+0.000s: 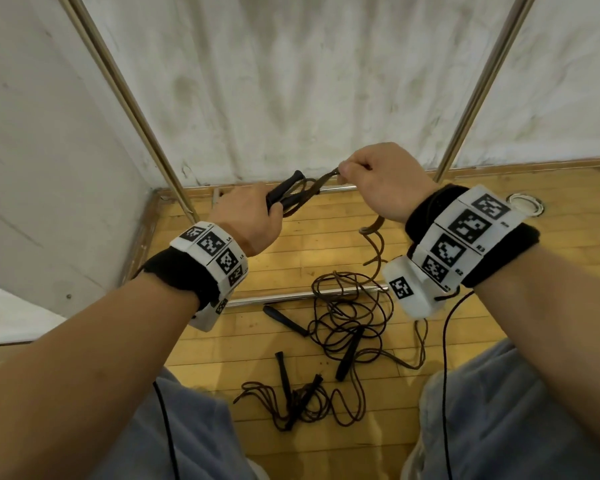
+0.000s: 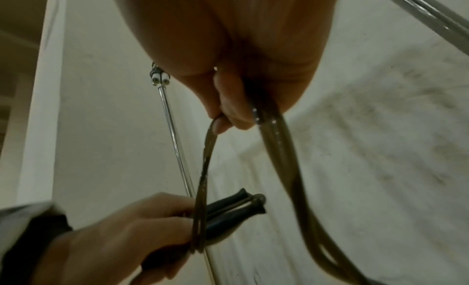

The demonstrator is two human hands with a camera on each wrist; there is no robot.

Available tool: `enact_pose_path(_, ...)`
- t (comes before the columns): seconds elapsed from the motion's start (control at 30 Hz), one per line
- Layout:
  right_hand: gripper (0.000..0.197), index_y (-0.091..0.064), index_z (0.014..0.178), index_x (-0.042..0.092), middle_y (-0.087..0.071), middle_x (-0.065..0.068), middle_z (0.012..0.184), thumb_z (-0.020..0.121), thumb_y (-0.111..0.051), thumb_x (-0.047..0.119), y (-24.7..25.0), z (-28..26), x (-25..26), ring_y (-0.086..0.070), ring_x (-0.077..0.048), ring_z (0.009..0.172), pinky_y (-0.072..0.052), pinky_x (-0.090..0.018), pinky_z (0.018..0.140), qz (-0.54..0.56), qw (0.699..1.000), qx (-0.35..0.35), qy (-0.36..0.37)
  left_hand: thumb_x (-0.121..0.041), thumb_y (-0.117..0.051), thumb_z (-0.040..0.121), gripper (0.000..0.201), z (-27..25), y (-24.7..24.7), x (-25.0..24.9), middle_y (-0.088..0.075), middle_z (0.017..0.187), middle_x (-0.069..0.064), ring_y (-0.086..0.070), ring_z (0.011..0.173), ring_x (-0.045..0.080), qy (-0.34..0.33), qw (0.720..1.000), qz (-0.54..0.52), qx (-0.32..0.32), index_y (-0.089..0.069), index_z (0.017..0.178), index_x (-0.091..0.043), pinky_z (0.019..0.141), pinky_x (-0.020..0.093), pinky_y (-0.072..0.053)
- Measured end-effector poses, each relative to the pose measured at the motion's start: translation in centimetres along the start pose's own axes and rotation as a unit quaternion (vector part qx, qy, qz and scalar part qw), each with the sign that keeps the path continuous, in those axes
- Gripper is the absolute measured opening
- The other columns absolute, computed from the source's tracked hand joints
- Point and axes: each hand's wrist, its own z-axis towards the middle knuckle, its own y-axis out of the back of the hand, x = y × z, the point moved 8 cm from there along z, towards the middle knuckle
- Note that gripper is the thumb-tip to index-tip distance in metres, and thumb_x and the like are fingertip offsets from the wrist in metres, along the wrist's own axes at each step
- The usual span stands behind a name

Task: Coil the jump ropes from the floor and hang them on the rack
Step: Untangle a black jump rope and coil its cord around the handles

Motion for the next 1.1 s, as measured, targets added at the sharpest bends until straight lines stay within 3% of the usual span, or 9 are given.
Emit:
enact_pose_path(0.1, 0.036, -0.059, 0.077, 0.010, -0.045, 0.006, 0.045, 0.100, -0.038, 0.027, -0.1, 0.3, -0.4, -0.042, -0.008, 0.039, -0.032, -0.009, 0.037, 0.042, 0.998, 0.001, -0.035, -0.053, -0.048, 0.083, 0.033, -0.4, -1.3, -1.3, -0.050, 0.070, -0.008, -0.048, 0.060, 0.008, -0.043, 0.999, -0.008, 0.032, -0.049, 0.097, -0.023, 0.047, 0.024, -0.033)
enact_pose_path(0.2, 0.037, -0.057, 0.072, 0.016, -0.044, 0.004, 0.046, 0.099, -0.038, 0.032, -0.7, 0.2, -0.9, -0.044, -0.011, 0.037, -0.044, -0.025, 0.052, 0.113, 0.991, 0.012, -0.072, -0.072, -0.051, 0.077, 0.048, -0.6, -2.0, -1.9, -0.051, 0.073, -0.011, -0.047, 0.064, 0.007, -0.045, 0.997, 0.027, 0.053, -0.045, 0.093, -0.027, 0.048, 0.023, -0.030)
enact_pose_path(0.3, 0.038, -0.057, 0.069, 0.017, -0.041, 0.003, 0.051, 0.099, -0.040, 0.034, -0.8, 0.3, -0.8, -0.040, -0.014, 0.043, -0.043, -0.035, 0.060, 0.146, 0.986, -0.003, -0.073, -0.063, -0.053, 0.084, 0.038, -0.8, -2.1, -2.9, -0.047, 0.068, -0.012, -0.046, 0.060, 0.007, -0.062, 0.997, 0.030, 0.040, -0.044, 0.088, -0.026, 0.048, 0.024, -0.032)
enact_pose_path(0.37, 0.040, -0.058, 0.066, 0.018, -0.040, 0.005, 0.049, 0.098, -0.040, 0.034, 0.1, 0.5, -0.8, -0.040, -0.010, 0.042, -0.042, -0.026, 0.059, 0.102, 0.992, -0.044, -0.054, -0.054, -0.054, 0.087, 0.028, -1.2, -1.9, -3.9, -0.046, 0.066, -0.014, -0.047, 0.060, 0.008, -0.092, 0.995, 0.003, 0.025, -0.044, 0.087, -0.028, 0.050, 0.024, -0.034)
enact_pose_path(0.47, 0.040, -0.060, 0.069, 0.015, -0.037, 0.008, 0.046, 0.098, -0.039, 0.033, 1.4, 0.8, -0.9, -0.040, -0.004, 0.038, -0.029, -0.011, 0.044, 0.023, 0.996, -0.087, -0.026, -0.048, -0.054, 0.089, 0.022, -2.0, -1.3, -5.4, -0.053, 0.071, -0.011, -0.052, 0.065, 0.014, -0.151, 0.988, -0.015, 0.010, -0.051, 0.092, -0.026, 0.055, 0.028, -0.042)
enact_pose_path(0.67, 0.040, -0.063, 0.071, 0.016, -0.048, 0.004, 0.055, 0.096, -0.043, 0.040, 2.5, 1.9, -2.1, -0.044, -0.009, 0.052, -0.033, -0.018, 0.052, -0.040, 0.996, -0.069, -0.027, -0.043, -0.055, 0.090, 0.017, -2.7, 0.4, -6.4, -0.055, 0.075, -0.011, -0.055, 0.069, 0.016, -0.216, 0.974, -0.061, 0.016, -0.056, 0.093, -0.026, 0.057, 0.029, -0.042)
enact_pose_path(0.83, 0.042, -0.063, 0.064, 0.020, -0.040, 0.005, 0.044, 0.091, -0.049, 0.050, 2.2, 2.3, -3.3, -0.038, -0.010, 0.041, -0.030, -0.025, 0.049, -0.091, 0.995, -0.025, -0.039, -0.038, -0.058, 0.089, 0.019, -3.0, 1.9, -6.6, -0.062, 0.078, -0.004, -0.058, 0.072, 0.020, -0.240, 0.969, -0.060, 0.022, -0.063, 0.093, -0.021, 0.062, 0.036, -0.048)
enact_pose_path(0.97, 0.048, -0.055, 0.062, 0.018, -0.042, 0.000, 0.051, 0.094, -0.042, 0.051, 0.4, 2.3, -3.8, -0.041, -0.015, 0.050, -0.031, -0.028, 0.053, -0.107, 0.992, 0.039, -0.049, -0.036, -0.060, 0.088, 0.017, -3.6, 3.4, -7.0, -0.056, 0.068, -0.010, -0.054, 0.064, 0.012, -0.245, 0.962, -0.122, 0.015, -0.063, 0.090, -0.019, 0.058, 0.029, -0.042)
enact_pose_path(1.1, 0.044, -0.044, 0.059, 0.012, -0.046, 0.005, 0.044, 0.098, -0.043, 0.032, -1.6, 1.7, -3.5, -0.047, -0.011, 0.045, -0.039, -0.021, 0.052, 0.075, 0.989, 0.089, -0.088, -0.041, -0.054, 0.084, 0.018, -4.1, 5.6, -6.9, -0.049, 0.058, -0.013, -0.049, 0.054, 0.002, -0.217, 0.958, -0.185, -0.026, -0.054, 0.085, -0.023, 0.050, 0.017, -0.031)
